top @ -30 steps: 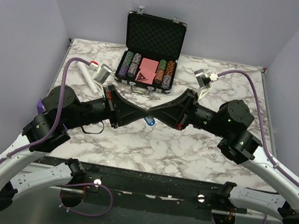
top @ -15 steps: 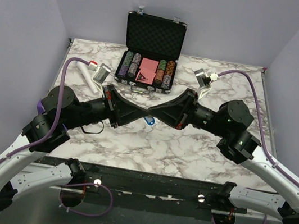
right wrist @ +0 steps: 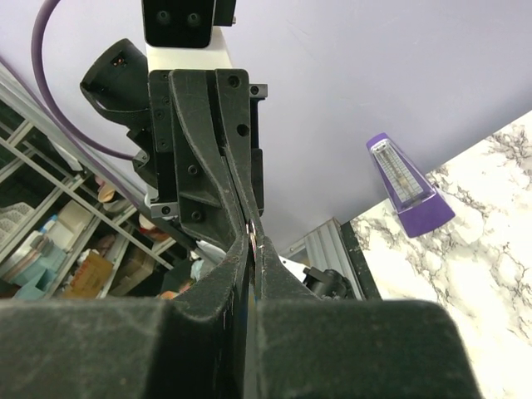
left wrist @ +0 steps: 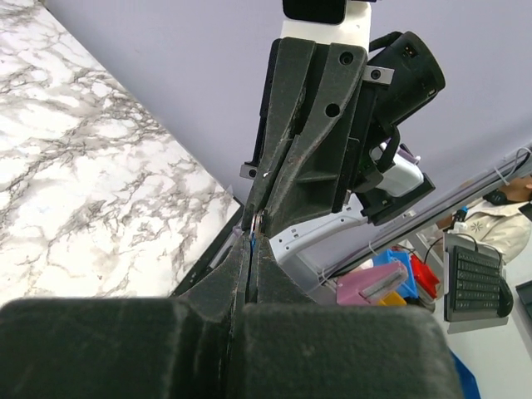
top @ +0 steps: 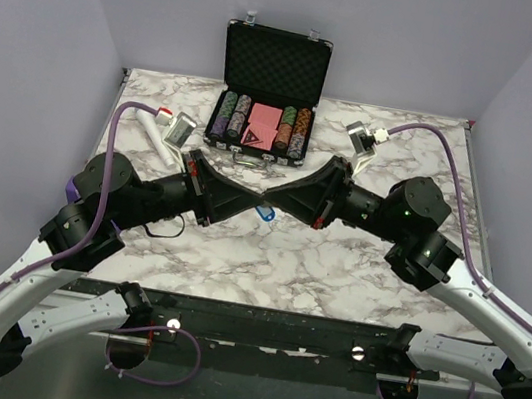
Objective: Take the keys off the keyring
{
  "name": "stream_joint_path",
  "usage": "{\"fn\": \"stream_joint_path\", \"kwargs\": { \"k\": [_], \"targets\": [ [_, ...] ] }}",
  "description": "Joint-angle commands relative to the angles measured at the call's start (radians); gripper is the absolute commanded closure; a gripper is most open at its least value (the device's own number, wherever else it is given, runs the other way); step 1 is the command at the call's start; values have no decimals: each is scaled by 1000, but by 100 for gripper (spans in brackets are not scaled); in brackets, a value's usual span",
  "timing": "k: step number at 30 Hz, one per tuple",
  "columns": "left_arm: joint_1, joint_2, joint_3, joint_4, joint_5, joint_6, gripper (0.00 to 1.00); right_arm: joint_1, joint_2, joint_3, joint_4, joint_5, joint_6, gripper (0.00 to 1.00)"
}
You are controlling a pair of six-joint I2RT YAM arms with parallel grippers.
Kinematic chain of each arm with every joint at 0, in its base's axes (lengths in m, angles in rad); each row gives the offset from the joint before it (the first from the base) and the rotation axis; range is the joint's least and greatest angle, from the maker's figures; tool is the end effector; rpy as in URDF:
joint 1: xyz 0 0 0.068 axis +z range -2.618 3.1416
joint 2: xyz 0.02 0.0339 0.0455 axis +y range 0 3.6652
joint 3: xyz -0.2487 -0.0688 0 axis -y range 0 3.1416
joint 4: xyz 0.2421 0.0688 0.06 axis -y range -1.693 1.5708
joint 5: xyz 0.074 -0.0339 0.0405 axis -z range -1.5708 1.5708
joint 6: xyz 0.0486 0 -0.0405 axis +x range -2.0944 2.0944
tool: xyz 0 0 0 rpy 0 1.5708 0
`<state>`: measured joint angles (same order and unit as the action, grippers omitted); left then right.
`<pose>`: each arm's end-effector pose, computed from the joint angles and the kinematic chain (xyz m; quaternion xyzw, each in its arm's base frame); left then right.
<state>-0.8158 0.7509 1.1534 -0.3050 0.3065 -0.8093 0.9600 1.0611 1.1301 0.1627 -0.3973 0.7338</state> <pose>0.0970 -0.1245 0.4449 0.1152 0.6636 -0.6020 0.4289 0.1289 0.2170 0.4344 -0.2224 0.5871 0.6570 0.4173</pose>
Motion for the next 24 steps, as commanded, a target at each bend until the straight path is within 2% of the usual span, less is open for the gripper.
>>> {"fn": "stream_joint_path", "kwargs": {
  "k": [1, 2, 9, 11, 13, 15, 17, 21, 24],
  "targets": [
    [-11, 27, 20, -6, -12, 24, 100, 6, 22, -15, 8, -31, 10, 94],
    [-13, 28, 20, -9, -14, 24, 100, 8, 23, -16, 8, -32, 10, 99],
    [-16, 47, 46, -54, 19, 47, 100, 8, -10, -62, 11, -45, -7, 99],
    [-16, 54, 57, -68, 32, 58, 89, 8, -27, -72, 1, -43, -17, 99],
    [-19, 54, 69, -81, 45, 70, 60, 8, -42, -82, -5, -38, -28, 99],
    [-19, 51, 89, -115, 39, 87, 41, 8, -58, -82, -26, -38, -46, 99],
    [-17, 47, 121, -161, 34, 107, 32, 6, -70, -82, -55, -38, -65, 99],
    [-17, 31, 207, -249, 29, 137, 30, 8, -92, -84, -80, -77, -86, 99],
    [-16, 22, 242, -273, 40, 147, 37, 8, -98, -79, -66, -106, -88, 99]
  ]
}}
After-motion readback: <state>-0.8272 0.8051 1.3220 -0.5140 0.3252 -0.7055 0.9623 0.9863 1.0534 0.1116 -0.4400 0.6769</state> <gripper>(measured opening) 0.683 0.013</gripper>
